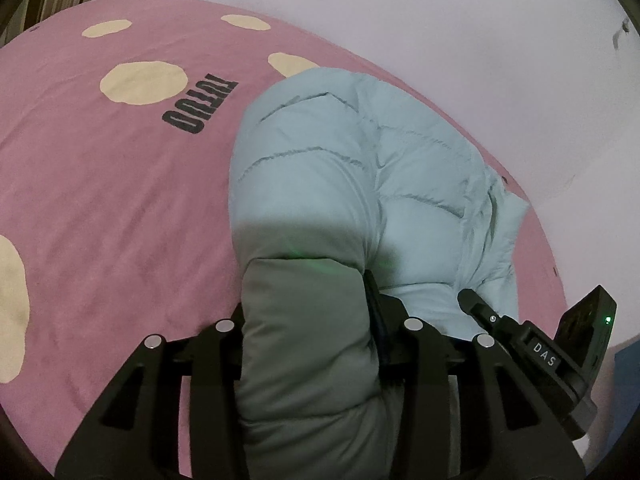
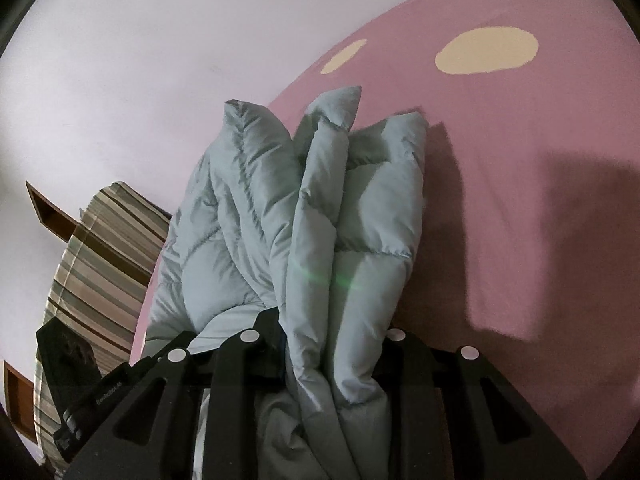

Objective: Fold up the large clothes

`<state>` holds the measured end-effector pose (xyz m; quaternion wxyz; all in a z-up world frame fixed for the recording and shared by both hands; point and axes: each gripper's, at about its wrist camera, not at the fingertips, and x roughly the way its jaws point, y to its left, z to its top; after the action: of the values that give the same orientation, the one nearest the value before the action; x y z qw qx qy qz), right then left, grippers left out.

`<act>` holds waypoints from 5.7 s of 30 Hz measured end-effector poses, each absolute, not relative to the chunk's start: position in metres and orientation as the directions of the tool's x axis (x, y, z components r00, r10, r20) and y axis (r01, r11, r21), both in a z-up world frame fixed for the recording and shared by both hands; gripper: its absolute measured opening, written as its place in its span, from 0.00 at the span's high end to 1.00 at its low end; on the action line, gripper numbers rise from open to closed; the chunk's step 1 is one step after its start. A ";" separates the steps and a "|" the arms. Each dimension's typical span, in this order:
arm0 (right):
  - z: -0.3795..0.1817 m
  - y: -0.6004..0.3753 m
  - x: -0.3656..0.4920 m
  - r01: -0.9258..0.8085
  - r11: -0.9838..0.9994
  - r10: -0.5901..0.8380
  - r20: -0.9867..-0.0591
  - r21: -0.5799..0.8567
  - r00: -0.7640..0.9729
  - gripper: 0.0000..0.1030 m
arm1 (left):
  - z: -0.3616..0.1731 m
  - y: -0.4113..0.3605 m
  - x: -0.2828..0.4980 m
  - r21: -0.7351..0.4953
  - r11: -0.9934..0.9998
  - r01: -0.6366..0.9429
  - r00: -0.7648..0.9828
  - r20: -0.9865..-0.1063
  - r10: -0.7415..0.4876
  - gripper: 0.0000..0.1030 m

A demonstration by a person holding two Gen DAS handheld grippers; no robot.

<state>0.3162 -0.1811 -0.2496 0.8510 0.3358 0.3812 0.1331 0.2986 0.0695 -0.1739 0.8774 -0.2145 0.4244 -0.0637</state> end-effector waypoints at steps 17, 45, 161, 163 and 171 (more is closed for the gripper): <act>-0.263 -0.185 0.339 0.065 0.719 0.487 -0.567 0.692 0.664 0.67 | -0.177 0.070 0.294 -0.422 0.905 -0.060 0.631 -0.718 -0.293 0.55; -0.237 -0.223 0.274 0.083 0.719 0.440 -0.545 0.690 0.714 0.43 | -0.127 0.068 0.242 -0.304 0.951 -0.056 0.713 -0.679 -0.175 0.27; -0.105 -0.149 0.114 0.073 0.988 0.017 -0.570 0.134 0.822 0.25 | -0.033 0.019 0.067 -0.010 0.993 -0.116 0.823 -0.560 0.091 0.02; -0.106 -0.149 0.114 0.071 0.988 0.019 -0.570 0.135 0.821 0.25 | -0.034 0.019 0.067 0.001 0.992 -0.124 0.821 -0.561 0.103 0.02; -0.110 -0.158 0.121 0.087 0.987 0.006 -0.574 0.135 0.819 0.25 | -0.042 0.035 0.083 -0.028 0.994 -0.106 0.809 -0.583 0.070 0.02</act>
<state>0.1214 -0.1582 -0.1099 0.9505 0.0779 0.3000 -0.0214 0.0830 0.0346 -0.0421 0.9507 -0.0296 0.3053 0.0462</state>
